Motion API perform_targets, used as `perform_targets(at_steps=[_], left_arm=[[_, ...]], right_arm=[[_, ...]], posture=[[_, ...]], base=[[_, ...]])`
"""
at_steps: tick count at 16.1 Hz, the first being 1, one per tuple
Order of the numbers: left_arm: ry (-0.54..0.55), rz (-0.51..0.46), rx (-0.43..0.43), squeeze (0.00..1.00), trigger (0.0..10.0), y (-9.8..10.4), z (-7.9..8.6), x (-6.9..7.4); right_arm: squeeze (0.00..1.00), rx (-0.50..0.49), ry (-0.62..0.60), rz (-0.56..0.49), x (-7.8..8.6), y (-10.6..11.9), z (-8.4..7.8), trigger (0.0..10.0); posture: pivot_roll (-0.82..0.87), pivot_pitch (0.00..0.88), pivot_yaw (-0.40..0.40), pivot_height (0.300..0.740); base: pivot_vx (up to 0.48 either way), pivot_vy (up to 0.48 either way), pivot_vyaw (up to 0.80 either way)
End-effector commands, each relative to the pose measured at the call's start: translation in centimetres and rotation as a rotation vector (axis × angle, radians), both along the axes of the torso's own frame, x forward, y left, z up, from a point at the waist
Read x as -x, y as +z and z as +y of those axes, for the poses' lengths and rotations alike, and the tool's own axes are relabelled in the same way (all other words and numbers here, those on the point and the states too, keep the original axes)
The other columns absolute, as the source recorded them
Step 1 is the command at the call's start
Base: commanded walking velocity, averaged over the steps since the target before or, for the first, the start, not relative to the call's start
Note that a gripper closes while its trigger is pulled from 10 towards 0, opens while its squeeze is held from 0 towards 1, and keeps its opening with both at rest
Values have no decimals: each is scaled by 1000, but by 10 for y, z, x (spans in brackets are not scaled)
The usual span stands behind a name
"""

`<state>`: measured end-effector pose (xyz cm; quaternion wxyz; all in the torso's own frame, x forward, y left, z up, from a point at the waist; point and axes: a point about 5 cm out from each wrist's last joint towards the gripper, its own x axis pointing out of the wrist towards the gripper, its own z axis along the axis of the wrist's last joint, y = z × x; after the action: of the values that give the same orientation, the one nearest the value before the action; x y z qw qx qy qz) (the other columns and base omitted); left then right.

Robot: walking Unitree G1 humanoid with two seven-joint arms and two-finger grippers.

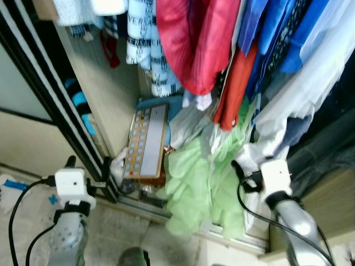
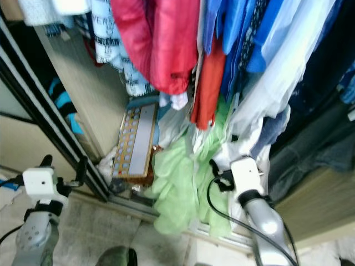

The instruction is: Clean up the room

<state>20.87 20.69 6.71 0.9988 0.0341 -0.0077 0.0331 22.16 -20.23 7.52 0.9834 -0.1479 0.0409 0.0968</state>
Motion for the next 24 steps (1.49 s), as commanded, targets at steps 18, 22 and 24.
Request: perform_targets(at_steps=[18, 22, 24], left_arm=[[177, -146, 76, 0, 10000, 47, -19, -27], [81, -128, 79, 0, 10000, 46, -34, -45], [34, -120, 75, 0, 10000, 45, -41, -53]], right_arm=[[0, -5, 108, -218, -56, 68, 36, 10000], [0, -17, -33, -198, -35, 57, 18, 10000], [0, -13, -99, -172, -25, 52, 10, 10000]], posture=[[-47, 0, -106, 740], [-141, 0, -5, 740], [-183, 0, 14, 740]], base=[[0, 0, 0], [0, 0, 0], [0, 0, -638]])
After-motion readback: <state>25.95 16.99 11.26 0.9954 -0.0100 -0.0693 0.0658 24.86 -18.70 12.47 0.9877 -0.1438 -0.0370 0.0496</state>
